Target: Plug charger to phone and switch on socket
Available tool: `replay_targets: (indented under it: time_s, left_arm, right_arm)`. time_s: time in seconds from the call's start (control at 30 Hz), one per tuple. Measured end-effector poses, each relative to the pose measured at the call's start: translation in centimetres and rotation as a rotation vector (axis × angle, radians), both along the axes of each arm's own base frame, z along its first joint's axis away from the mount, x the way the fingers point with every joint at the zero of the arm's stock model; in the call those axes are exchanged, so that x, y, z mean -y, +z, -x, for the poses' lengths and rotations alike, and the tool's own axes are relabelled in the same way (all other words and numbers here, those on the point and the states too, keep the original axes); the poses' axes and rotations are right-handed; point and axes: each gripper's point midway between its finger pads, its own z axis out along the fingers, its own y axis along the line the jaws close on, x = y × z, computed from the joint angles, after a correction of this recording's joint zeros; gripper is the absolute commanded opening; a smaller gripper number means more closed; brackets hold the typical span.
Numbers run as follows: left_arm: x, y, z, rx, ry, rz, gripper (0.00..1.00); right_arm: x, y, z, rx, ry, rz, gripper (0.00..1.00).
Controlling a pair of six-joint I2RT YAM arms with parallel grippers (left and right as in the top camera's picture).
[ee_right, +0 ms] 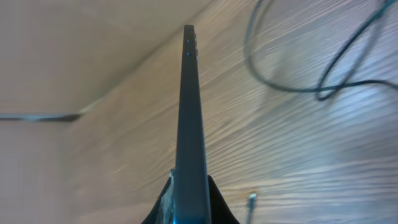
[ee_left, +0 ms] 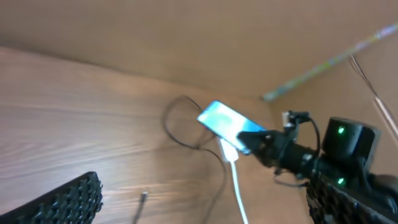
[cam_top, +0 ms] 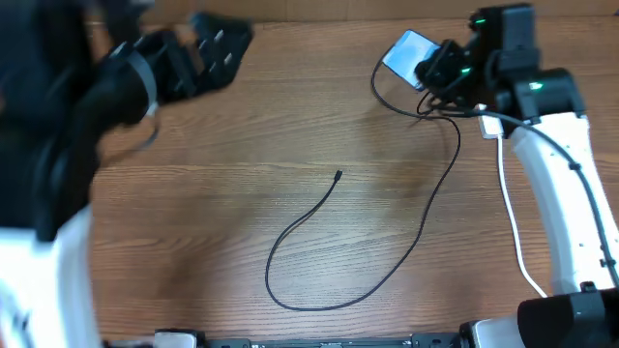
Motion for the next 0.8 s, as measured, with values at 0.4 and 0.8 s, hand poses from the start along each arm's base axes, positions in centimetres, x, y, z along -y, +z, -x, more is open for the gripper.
replay_targets:
  time_s: [0.4,0.8]
  left_arm:
    - [-2.6,-7.6,7.6,-0.327,0.049,-0.195,0.85]
    - [1.3,-11.3,9.6,-0.456,-0.086,-0.232,0.87]
  right_arm:
    - [-0.5,2.5,1.5,0.015,0.181,-0.259,0.04]
    - [-1.2,1.5,3.4,-0.04,0.252,-0.258,0.04]
